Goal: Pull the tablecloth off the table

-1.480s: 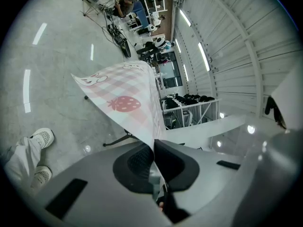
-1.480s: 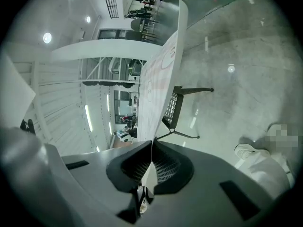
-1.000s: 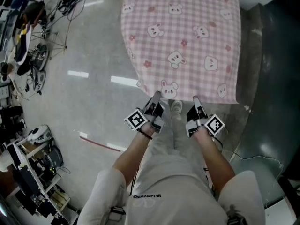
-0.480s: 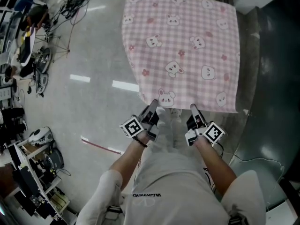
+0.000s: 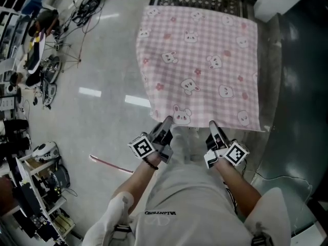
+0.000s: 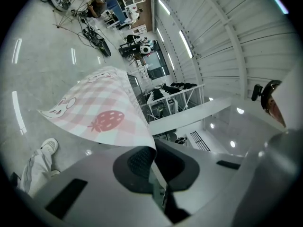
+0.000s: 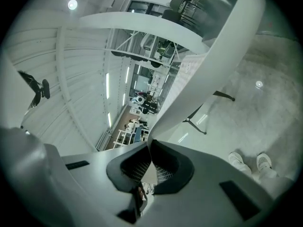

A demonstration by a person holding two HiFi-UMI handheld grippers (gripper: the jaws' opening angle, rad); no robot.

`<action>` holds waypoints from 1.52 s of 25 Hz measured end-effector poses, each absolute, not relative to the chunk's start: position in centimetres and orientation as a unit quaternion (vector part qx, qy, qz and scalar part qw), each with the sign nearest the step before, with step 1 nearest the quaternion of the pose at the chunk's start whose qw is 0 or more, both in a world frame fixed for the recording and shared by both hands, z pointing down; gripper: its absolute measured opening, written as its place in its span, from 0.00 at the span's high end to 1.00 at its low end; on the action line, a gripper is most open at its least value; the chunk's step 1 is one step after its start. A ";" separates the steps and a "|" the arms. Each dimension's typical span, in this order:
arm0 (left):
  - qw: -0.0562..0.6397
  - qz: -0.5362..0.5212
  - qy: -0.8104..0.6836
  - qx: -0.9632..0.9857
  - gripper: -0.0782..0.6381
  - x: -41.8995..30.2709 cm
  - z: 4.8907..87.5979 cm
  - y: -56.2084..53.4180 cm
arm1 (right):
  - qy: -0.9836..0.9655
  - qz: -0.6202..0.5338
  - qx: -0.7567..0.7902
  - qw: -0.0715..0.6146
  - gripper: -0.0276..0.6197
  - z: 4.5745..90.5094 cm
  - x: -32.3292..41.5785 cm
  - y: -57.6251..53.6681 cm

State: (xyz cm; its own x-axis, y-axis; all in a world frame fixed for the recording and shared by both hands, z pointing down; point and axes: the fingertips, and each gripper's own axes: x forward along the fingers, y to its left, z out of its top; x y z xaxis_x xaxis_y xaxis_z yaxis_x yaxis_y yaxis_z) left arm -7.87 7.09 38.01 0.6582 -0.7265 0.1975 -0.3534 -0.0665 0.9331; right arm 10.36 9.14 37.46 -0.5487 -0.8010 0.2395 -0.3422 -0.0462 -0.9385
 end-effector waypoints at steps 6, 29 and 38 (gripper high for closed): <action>0.552 -0.167 -0.365 0.731 0.89 -7.5 35.2 6.3 | 0.674 -0.582 -0.406 0.205 0.94 35.5 10.3 8.4; 0.530 -0.199 -0.327 0.757 0.88 -6.1 26.5 4.7 | 0.719 -0.556 -0.347 0.233 0.94 27.0 11.2 5.9; 0.533 -0.191 -0.309 0.764 0.88 -5.3 25.8 4.3 | 0.719 -0.559 -0.350 0.222 0.94 27.2 10.9 5.5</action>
